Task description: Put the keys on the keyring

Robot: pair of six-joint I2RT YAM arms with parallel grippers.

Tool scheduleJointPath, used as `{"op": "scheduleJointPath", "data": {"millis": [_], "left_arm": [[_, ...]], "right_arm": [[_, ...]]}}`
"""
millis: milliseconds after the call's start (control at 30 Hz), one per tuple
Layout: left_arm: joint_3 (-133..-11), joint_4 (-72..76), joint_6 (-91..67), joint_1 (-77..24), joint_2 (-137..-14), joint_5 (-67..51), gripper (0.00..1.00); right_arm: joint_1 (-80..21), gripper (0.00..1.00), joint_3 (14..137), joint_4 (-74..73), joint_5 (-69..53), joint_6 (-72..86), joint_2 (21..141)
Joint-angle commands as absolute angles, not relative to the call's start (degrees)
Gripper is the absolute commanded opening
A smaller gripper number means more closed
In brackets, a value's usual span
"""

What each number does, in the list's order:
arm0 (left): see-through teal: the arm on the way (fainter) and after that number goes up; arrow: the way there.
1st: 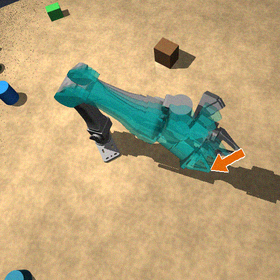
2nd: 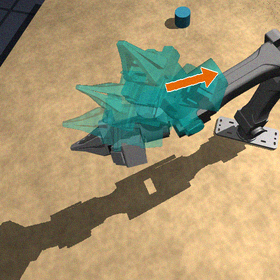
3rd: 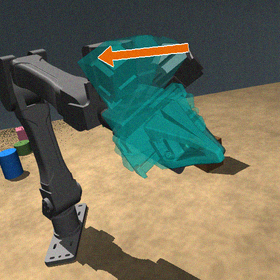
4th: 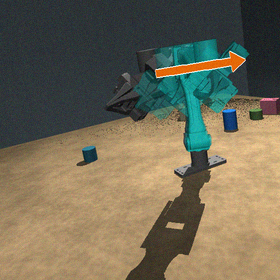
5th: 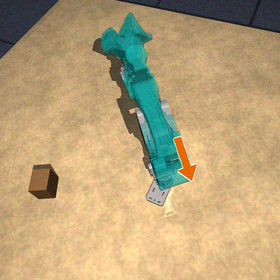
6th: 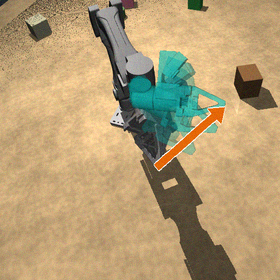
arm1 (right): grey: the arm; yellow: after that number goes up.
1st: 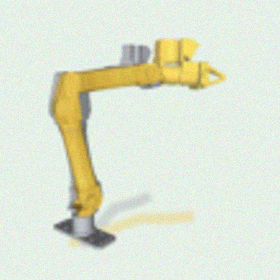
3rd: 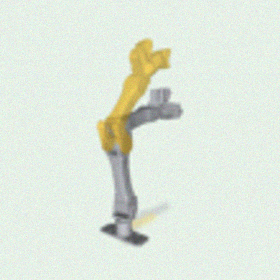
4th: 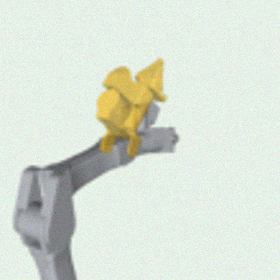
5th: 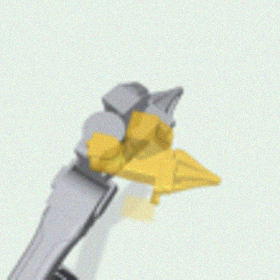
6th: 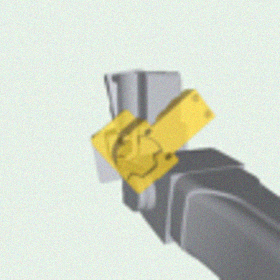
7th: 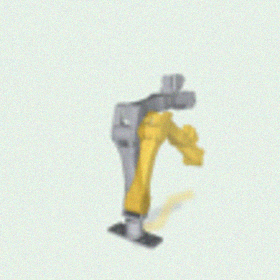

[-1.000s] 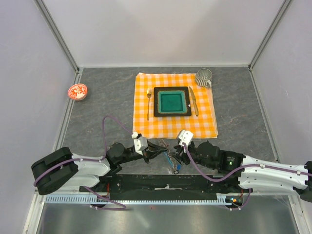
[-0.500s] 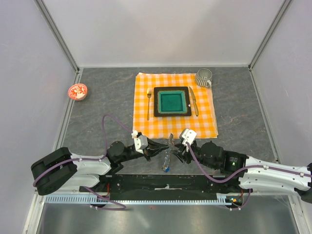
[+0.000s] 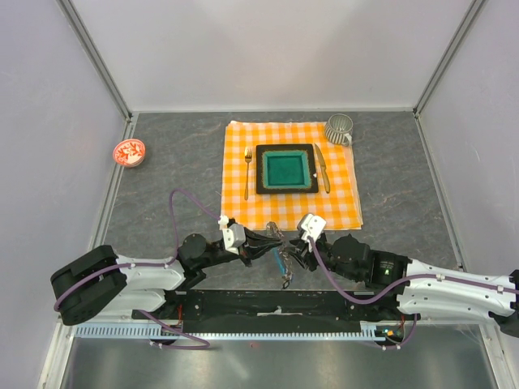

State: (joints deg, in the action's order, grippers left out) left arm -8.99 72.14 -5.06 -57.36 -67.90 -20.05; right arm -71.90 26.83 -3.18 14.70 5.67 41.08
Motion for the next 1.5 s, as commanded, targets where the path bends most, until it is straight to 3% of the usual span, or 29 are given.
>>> {"op": "scheduleJointPath", "data": {"millis": [0,200,267,300,400,933,1233,1433,1467], "left_arm": [[-11.6,94.6,-3.8,-57.5,-66.9,-21.1,0.02],[-12.0,94.8,-4.0,-57.5,-67.1,-21.4,0.02],[-12.0,94.8,-3.9,-57.5,-67.2,-21.4,0.02],[-12.0,94.9,-3.8,-57.5,-67.3,-21.4,0.02],[-12.2,95.2,-3.7,-57.5,-67.8,-21.9,0.02],[-13.7,95.2,-3.4,-59.5,-69.1,-22.7,0.02],[-14.6,95.3,-2.6,-61.7,-71.3,-21.5,0.02],[-15.7,95.3,-3.0,-63.1,-74.1,-21.2,0.02],[-15.7,95.3,-2.9,-63.2,-74.4,-21.1,0.02]], "right_arm": [[-72.2,0.37,27.9,1.6,15.6,4.7,41.8],[-72.2,0.34,27.9,2.4,15.6,4.0,42.4],[-72.2,0.24,28.1,2.1,15.0,4.1,42.7],[-72.2,0.14,28.1,1.8,14.5,4.1,42.8],[-72.2,0.0,28.4,1.9,11.7,4.4,42.9],[-72.2,0.0,28.2,9.5,9.0,6.4,42.0],[-72.2,0.0,22.8,19.3,10.1,8.3,35.6],[-72.2,0.08,19.2,28.5,4.7,9.1,32.8],[-72.2,0.13,19.2,28.7,2.7,9.1,32.9]]}}
